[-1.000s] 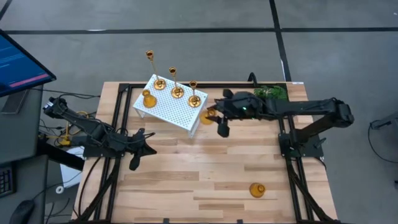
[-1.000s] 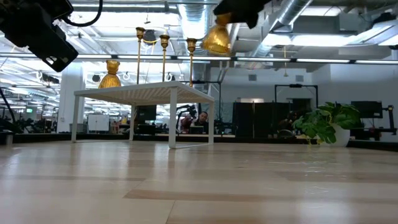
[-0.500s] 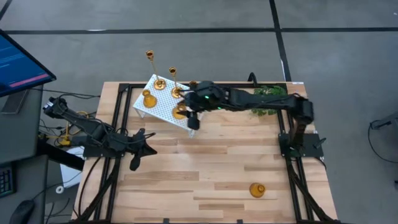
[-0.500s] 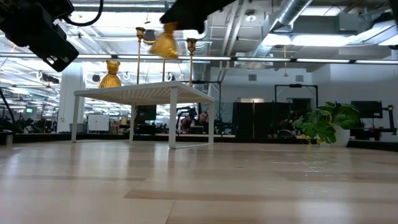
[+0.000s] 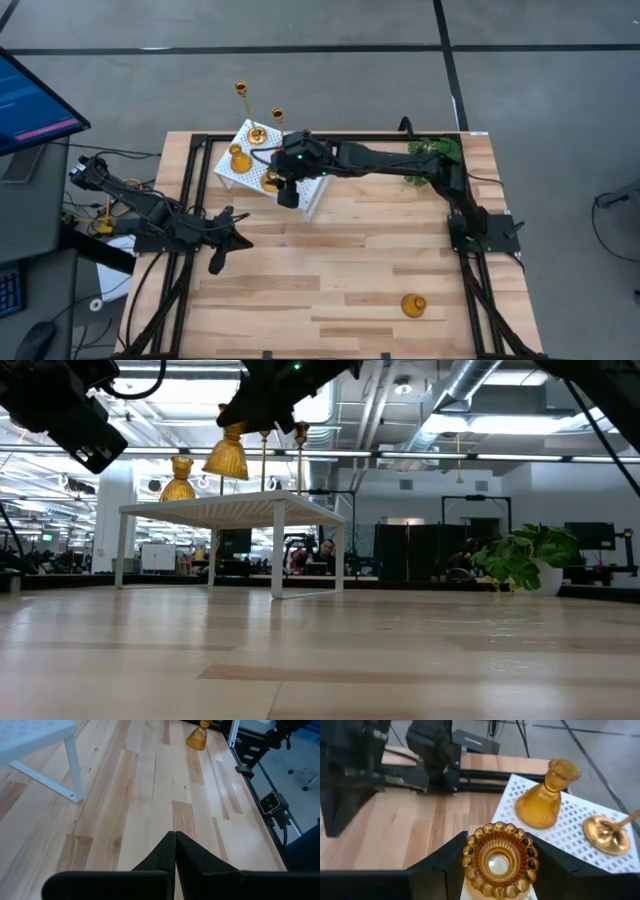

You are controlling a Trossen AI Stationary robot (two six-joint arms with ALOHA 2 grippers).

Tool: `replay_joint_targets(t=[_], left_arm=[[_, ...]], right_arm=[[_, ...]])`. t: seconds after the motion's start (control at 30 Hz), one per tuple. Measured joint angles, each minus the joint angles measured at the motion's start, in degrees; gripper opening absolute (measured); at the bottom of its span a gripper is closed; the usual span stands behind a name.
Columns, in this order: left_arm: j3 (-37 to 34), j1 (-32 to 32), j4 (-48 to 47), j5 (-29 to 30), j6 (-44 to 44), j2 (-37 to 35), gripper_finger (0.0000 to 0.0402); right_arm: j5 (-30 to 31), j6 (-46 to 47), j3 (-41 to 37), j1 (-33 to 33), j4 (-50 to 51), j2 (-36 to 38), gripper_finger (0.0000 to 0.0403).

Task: Pick & Place candle stick holders
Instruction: Put the top brown glass candle holder on the shelf aligned with the other brown glass candle holder

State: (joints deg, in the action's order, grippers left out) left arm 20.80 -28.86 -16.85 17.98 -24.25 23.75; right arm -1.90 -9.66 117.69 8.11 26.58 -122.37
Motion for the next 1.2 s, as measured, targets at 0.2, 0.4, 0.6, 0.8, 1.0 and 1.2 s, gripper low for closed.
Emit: replay_joint_targets(t=[0.2,0.4,0.6,0.8,1.0,1.2], left_arm=[[0.0,0.0,0.3,0.0,0.0,0.0,0.0008],[0.0,0.0,0.7,0.0,0.0,0.0,0.0008],[0.0,0.0,0.9,0.0,0.0,0.0,0.0008],[0.0,0.0,1.4,0.0,0.0,0.0,0.0008],[0.0,0.0,1.5,0.0,0.0,0.0,0.0008],[0.0,0.0,1.6,0.0,0.0,0.0,0.0008]], right_arm=[[4.9,-2.4,0.0,-0.5,1.8,0.1,0.0154],[5.0,0.2,0.1,-0.5,3.7,-0.7,0.0176],[4.9,0.3,0.0,-0.6,5.0,-1.6,0.0163],[5.1,1.7,0.0,-0.1,5.0,-1.6,0.0172],[8.7,2.5,0.0,0.0,6.3,-1.6,0.0242],[8.1,1.9,0.0,-0.6,6.4,-1.2,0.0258]])
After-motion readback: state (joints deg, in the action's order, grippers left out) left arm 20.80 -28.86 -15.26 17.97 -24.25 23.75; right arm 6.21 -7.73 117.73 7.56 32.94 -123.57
